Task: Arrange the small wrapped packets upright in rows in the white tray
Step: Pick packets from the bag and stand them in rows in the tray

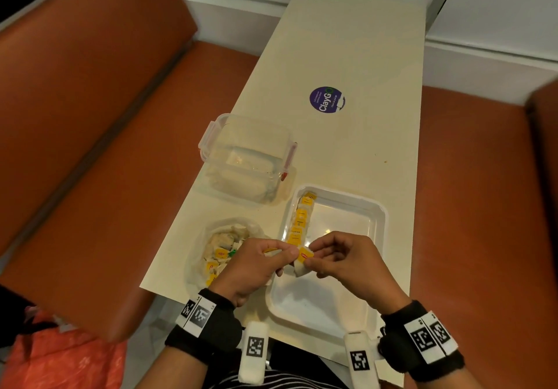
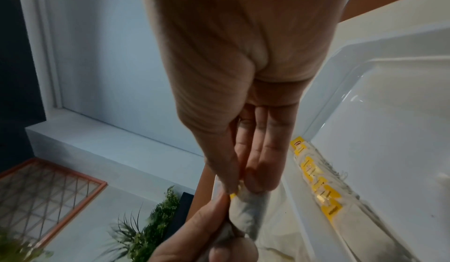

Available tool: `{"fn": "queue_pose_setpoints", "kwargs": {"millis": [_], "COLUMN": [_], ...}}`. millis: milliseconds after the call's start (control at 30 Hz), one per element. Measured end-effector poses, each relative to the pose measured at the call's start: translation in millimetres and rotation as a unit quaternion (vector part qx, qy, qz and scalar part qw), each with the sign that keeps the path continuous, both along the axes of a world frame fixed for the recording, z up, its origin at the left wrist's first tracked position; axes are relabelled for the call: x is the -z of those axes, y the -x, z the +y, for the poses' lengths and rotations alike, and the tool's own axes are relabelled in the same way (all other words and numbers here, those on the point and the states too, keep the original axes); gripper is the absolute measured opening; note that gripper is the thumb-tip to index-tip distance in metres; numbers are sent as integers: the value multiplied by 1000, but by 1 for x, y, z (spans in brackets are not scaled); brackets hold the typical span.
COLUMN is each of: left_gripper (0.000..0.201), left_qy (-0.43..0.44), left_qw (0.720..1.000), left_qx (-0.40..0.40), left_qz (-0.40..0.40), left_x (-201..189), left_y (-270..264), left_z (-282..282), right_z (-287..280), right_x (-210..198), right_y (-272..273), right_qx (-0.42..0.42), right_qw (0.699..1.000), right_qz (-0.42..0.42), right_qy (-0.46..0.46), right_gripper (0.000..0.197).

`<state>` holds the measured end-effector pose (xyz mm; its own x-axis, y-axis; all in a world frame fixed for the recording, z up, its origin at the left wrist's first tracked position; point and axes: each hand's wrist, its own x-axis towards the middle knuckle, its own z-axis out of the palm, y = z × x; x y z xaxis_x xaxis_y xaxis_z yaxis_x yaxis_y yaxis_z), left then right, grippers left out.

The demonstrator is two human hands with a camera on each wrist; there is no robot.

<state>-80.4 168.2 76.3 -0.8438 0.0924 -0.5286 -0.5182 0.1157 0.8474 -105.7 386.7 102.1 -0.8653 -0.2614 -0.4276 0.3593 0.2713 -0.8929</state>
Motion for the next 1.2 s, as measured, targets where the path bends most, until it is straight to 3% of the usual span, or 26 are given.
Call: {"fn": "queue_pose_setpoints", "kwargs": {"millis": [233,533,767,867,1000,1200], "left_gripper": [15,13,17,15,18,25], "left_qy": [-12,11,36,64,104,92], "left_qw": [1000,998,997,994,990,994], "left_qx": [5,44,62,86,101,-33], "left_qz": [13,41,23,12,-1,-52], "left_x": [-1,-6,-2,1,8,8], "left_y": [3,4,5,3,-1,-8], "left_z": [-1,4,1,-1,-8,-25], "right_z": [11,10,14,6,-3,-18], "right_x": [-2,4,17,29,56,90], "right_y": [8,11,9,2,-8,-27], "right_qx": [7,-45,-101,-92,-42,-59], "right_qw": [999,999,995,994,998,992], "right_qz": [-6,11,-13,-46,-52,-110], "right_qy": [32,-12,-10,24,2,-10], "right_gripper": [14,17,53,40,19,17]}}
